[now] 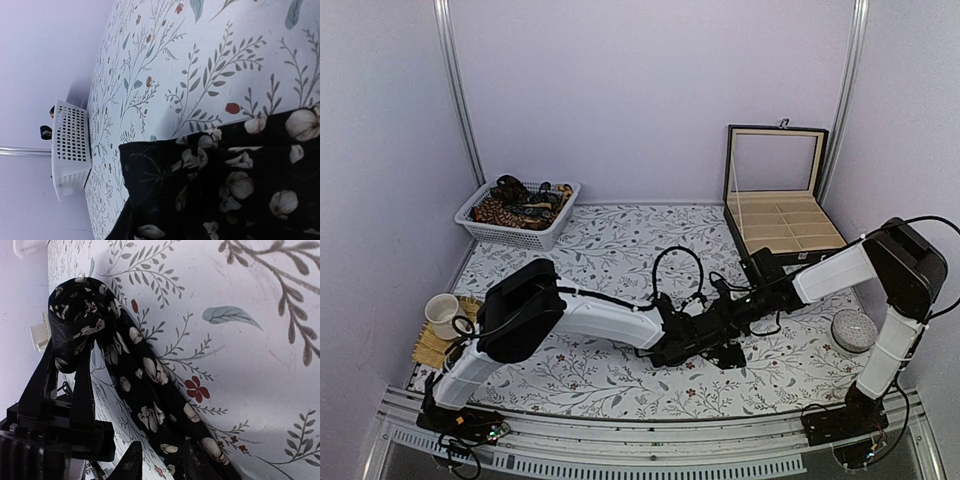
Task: Roll the ties
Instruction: Roll the tie at the center of the board.
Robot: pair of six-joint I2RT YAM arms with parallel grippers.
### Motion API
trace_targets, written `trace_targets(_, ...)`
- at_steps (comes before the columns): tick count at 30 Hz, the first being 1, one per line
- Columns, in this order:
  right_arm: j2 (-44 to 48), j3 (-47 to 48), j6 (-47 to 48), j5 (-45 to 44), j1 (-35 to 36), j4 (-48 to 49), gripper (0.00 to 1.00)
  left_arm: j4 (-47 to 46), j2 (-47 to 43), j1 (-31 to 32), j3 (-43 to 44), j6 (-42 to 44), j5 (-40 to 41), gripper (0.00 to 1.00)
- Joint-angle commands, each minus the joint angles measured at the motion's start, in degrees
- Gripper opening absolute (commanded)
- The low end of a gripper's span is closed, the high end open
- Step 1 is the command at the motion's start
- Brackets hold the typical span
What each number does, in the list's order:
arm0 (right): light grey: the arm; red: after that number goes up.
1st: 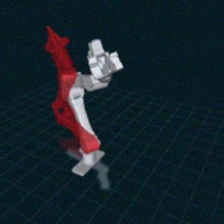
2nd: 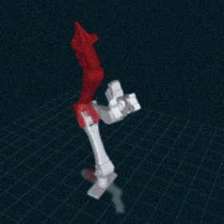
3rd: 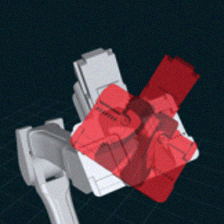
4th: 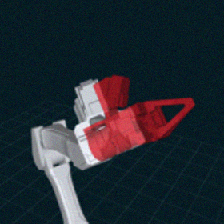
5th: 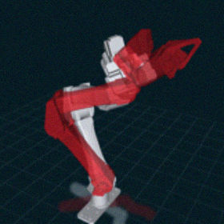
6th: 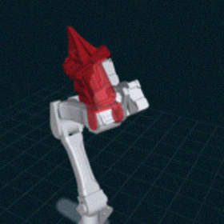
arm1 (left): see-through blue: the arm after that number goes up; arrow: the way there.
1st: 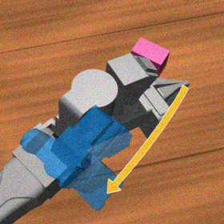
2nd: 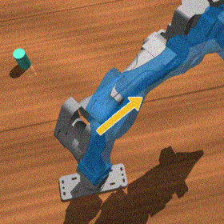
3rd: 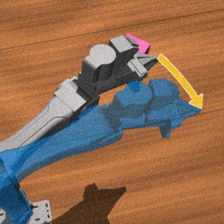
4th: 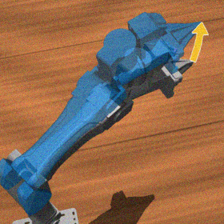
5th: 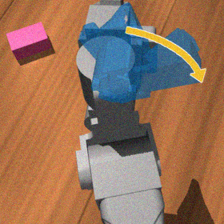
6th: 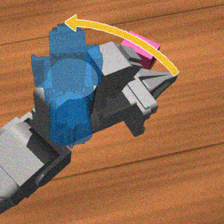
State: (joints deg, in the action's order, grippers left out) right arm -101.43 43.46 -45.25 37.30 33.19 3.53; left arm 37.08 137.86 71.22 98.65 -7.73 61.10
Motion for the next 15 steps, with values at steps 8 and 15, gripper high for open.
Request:
trace_targets(8, 5.30, 3.10, 6.18, -9.46, 0.21, -10.69, 0.33, 2.14, 3.48, 1.98, -3.03, 1.62, -9.43, 0.17)
trace_targets(15, 4.50, 2.80, 5.77, -8.60, 0.30, -9.50, 0.33, 2.00, 2.10, 1.21, -2.76, 1.57, -9.10, 0.37)
